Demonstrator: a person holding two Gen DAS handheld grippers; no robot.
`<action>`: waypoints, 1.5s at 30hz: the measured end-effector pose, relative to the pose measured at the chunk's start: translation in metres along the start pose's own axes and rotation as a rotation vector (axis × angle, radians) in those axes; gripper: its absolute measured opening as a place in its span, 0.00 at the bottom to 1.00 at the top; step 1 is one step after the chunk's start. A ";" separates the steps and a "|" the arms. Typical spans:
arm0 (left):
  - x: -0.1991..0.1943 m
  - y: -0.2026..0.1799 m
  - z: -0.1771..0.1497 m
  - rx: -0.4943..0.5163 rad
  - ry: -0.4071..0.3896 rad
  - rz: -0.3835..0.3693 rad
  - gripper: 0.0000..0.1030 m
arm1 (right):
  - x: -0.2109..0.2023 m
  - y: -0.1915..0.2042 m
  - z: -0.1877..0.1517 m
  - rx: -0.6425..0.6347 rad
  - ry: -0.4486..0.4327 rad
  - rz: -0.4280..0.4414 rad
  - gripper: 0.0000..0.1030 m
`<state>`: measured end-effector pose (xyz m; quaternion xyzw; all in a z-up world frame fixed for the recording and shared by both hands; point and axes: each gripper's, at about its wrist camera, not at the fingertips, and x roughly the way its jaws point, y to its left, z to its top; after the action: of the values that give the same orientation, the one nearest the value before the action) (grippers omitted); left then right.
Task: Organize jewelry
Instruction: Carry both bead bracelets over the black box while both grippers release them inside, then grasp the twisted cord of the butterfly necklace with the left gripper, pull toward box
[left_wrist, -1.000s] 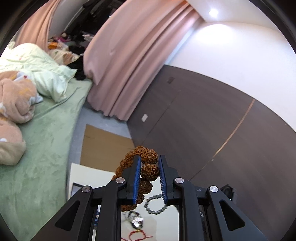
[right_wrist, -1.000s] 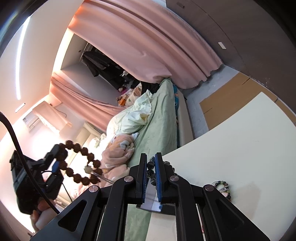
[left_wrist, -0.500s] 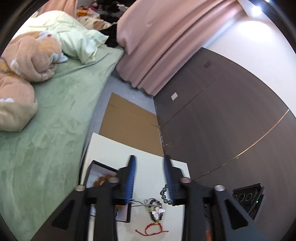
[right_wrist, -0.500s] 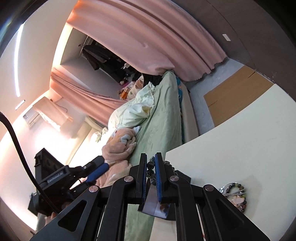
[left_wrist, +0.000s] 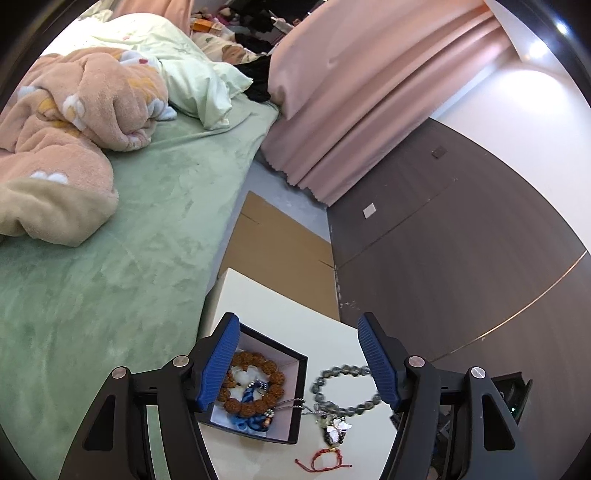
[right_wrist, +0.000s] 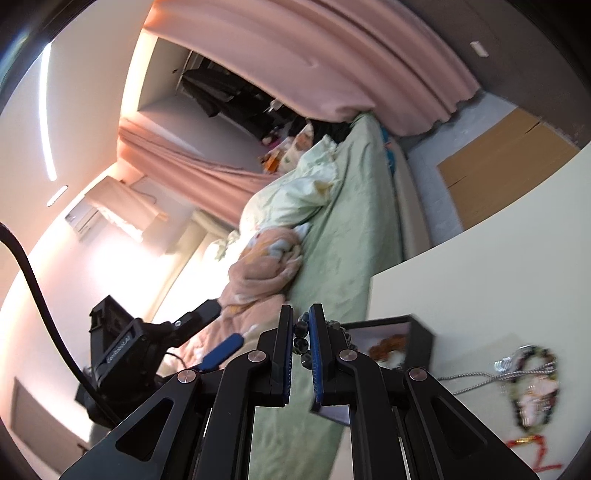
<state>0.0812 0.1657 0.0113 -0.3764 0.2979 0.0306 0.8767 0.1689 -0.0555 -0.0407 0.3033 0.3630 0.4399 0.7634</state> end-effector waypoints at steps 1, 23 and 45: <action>-0.001 0.000 0.000 0.004 -0.003 0.003 0.65 | 0.005 0.003 -0.002 -0.004 0.014 0.003 0.11; 0.015 -0.028 -0.036 0.095 0.059 0.012 0.65 | -0.077 -0.041 0.010 0.060 0.038 -0.316 0.67; 0.087 -0.085 -0.111 0.408 0.265 0.060 0.38 | -0.132 -0.081 -0.002 0.208 0.039 -0.425 0.66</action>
<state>0.1204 0.0153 -0.0414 -0.1831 0.4212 -0.0539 0.8866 0.1575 -0.2078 -0.0667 0.2885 0.4769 0.2355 0.7962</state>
